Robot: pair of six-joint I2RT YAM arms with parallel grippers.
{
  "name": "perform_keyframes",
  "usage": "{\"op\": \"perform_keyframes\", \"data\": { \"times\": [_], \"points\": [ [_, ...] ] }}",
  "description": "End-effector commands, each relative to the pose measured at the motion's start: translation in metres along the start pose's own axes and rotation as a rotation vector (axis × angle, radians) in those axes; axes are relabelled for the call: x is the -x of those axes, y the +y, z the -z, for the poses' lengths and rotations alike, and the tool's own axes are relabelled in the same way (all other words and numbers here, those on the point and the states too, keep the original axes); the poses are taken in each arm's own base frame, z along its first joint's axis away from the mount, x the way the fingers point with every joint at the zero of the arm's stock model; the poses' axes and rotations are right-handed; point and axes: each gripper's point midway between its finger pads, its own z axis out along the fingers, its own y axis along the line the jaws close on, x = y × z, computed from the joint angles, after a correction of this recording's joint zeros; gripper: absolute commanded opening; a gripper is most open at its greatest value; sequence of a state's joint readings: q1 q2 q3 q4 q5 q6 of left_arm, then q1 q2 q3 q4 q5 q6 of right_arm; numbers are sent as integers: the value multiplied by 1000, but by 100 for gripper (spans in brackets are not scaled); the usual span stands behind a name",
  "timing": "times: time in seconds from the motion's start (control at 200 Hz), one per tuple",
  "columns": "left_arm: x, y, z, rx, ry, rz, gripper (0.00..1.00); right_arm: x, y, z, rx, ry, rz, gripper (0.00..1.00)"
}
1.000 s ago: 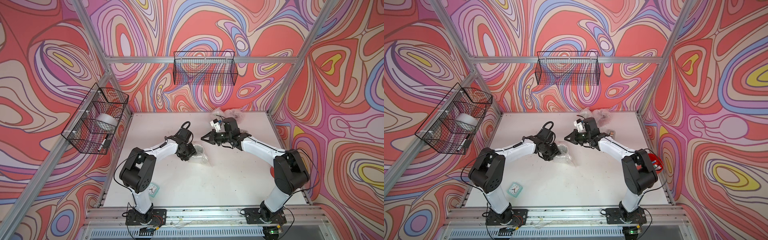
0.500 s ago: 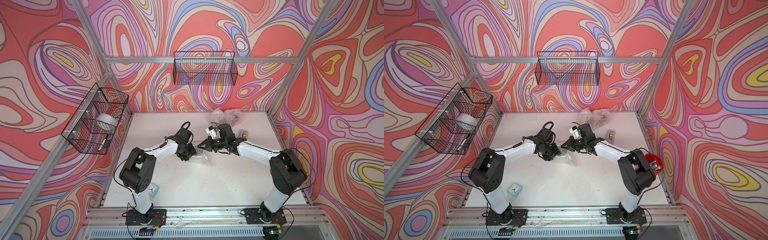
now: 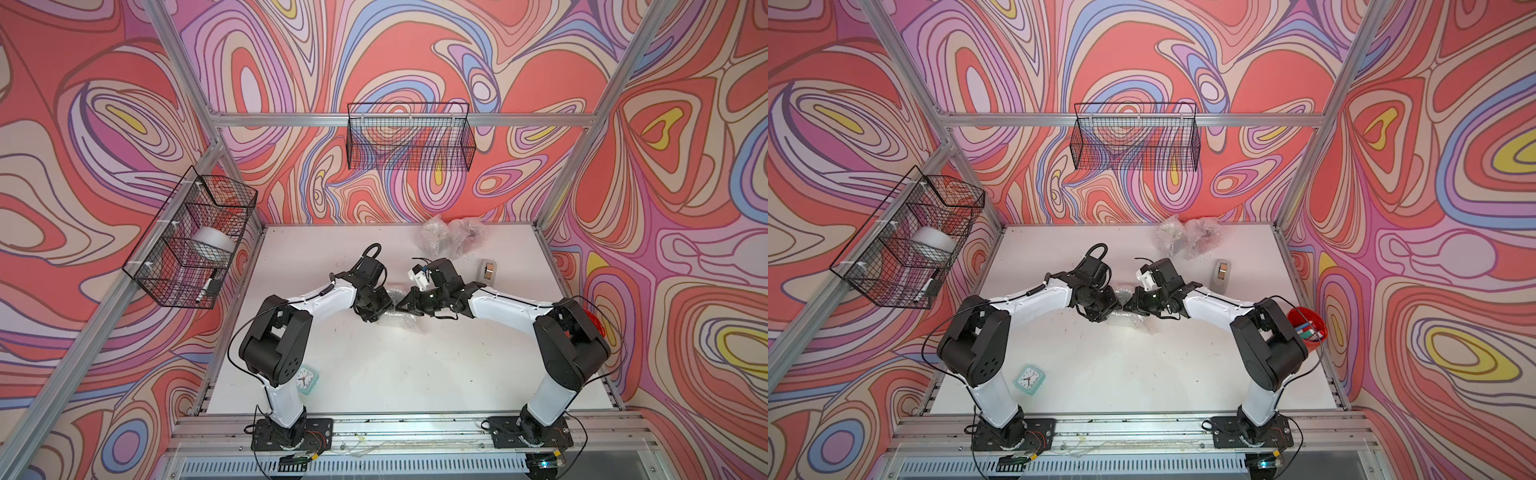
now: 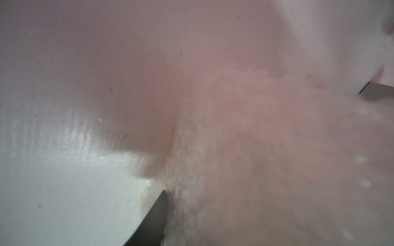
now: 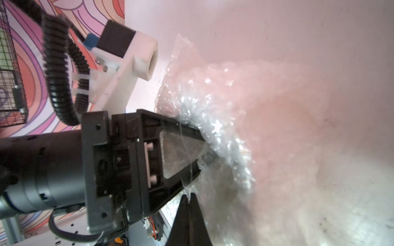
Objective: Wrap mugs in bubble wrap
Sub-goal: Stick the tape on the bubble wrap.
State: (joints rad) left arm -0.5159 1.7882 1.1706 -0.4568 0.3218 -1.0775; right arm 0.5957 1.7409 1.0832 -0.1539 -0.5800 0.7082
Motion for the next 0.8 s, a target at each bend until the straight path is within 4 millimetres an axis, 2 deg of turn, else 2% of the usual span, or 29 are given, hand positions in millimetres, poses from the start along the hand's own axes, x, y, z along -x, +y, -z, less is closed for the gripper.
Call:
{"op": "perform_keyframes", "data": {
  "times": [0.0,0.12,0.21,0.28,0.411,0.526,0.646,0.796],
  "points": [
    [-8,12,-7,43,33,33,46,-27,-45,-3,-226,55,42,0],
    [-8,12,-9,43,34,32,46,-31,-51,-1,-271,54,72,0],
    [-8,13,-9,44,36,33,46,-24,-39,2,-234,25,86,0],
    [-8,14,-10,47,37,33,46,-12,-22,7,-198,-12,106,0],
    [-9,15,-10,51,39,33,46,10,3,19,-162,-85,140,12],
    [-9,15,-11,51,41,30,46,18,17,26,-139,-117,161,19],
    [-9,15,-10,48,39,31,46,21,23,35,-140,-138,172,27],
    [-9,15,-11,46,42,28,45,21,27,42,-139,-157,188,28]
  ]
}}
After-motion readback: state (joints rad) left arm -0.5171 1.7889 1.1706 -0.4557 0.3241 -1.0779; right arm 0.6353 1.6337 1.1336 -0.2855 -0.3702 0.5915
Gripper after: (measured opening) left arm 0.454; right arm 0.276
